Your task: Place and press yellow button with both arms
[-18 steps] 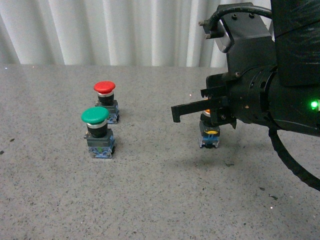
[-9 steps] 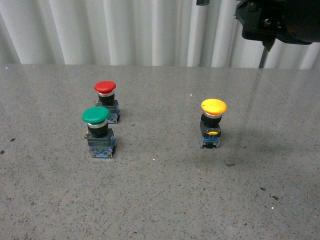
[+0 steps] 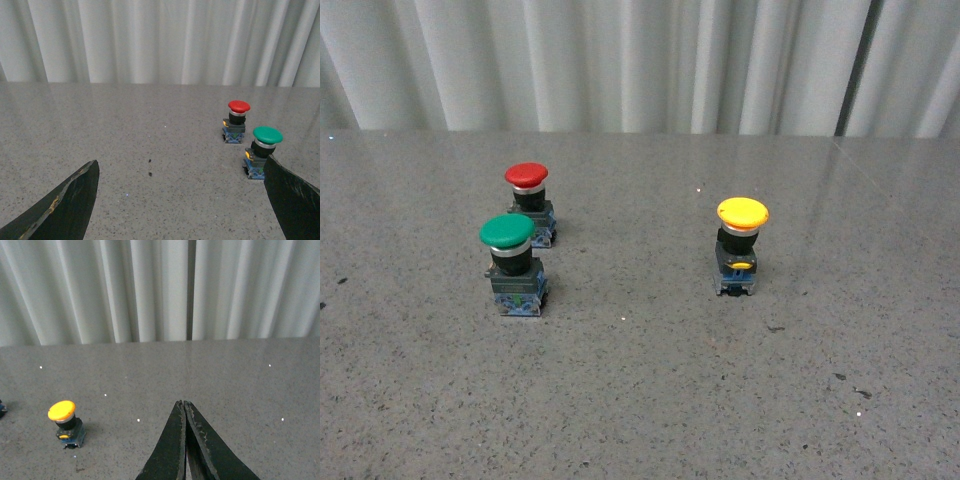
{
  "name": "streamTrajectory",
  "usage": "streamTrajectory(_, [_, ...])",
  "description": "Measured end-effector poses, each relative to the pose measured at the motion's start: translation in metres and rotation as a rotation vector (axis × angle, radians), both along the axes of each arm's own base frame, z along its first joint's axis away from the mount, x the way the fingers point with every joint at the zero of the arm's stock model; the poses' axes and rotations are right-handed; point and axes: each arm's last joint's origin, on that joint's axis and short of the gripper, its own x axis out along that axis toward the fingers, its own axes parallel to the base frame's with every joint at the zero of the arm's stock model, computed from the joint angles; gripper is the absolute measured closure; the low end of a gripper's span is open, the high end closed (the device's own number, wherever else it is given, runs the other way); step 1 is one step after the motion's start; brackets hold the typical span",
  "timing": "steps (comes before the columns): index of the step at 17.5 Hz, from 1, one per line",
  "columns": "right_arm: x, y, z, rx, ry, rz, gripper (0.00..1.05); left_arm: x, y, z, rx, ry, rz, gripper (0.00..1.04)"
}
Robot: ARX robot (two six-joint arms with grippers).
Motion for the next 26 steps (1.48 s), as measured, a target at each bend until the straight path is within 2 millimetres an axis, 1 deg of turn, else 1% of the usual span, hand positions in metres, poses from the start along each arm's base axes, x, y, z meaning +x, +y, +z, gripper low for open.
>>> streamTrajectory(1, [-0.005,-0.005,-0.002,0.000,-0.037,0.012,1.03,0.000,0.000,0.000,0.000,0.000,0.000,0.07])
streamTrajectory(3, [-0.009,-0.009,-0.017,-0.010,-0.015,0.018,1.03,0.000,0.000,0.000,0.000,0.000,0.001,0.07])
streamTrajectory(6, [-0.010,-0.011,-0.022,-0.013,-0.007,0.015,1.03,0.000,0.000,0.000,0.000,0.000,0.001,0.07])
streamTrajectory(8, [-0.014,-0.015,-0.030,-0.014,-0.012,0.011,1.03,0.000,0.000,0.000,0.000,0.000,0.000,0.07])
streamTrajectory(9, [-0.016,-0.019,-0.032,-0.016,-0.020,0.031,1.03,0.000,0.000,0.000,0.000,0.000,0.001,0.07])
streamTrajectory(10, [-0.017,-0.025,-0.034,-0.019,-0.022,0.012,1.03,0.000,0.000,0.000,0.000,0.000,0.000,0.07])
streamTrajectory(11, [-0.019,-0.027,-0.039,-0.019,-0.016,-0.005,1.03,0.000,0.000,0.000,0.000,0.000,0.002,0.07])
streamTrajectory(13, [-0.021,-0.026,-0.045,-0.019,-0.012,0.017,1.03,0.000,0.000,0.000,0.000,0.000,0.001,0.07])
streamTrajectory(20, [-0.028,-0.026,-0.056,-0.019,-0.028,0.017,1.03,0.000,0.000,0.000,0.000,0.000,0.001,0.07])
streamTrajectory(21, [-0.034,-0.026,-0.065,-0.018,0.015,0.020,1.03,0.000,0.000,0.000,0.000,0.000,0.000,0.07])
streamTrajectory(22, [-0.039,-0.026,-0.063,-0.020,-0.018,0.017,1.03,0.000,0.000,0.000,0.000,0.000,0.002,0.07])
streamTrajectory(23, [-0.040,-0.026,-0.060,-0.020,-0.039,0.016,1.03,0.000,0.000,0.000,0.000,0.000,0.000,0.07])
streamTrajectory(24, [-0.039,-0.026,-0.063,-0.020,-0.013,0.017,1.03,0.000,0.000,0.000,0.000,0.000,0.000,0.07])
streamTrajectory(26, [-0.039,-0.026,-0.063,-0.020,-0.022,0.017,1.03,0.000,0.000,0.000,0.000,0.000,0.000,0.07])
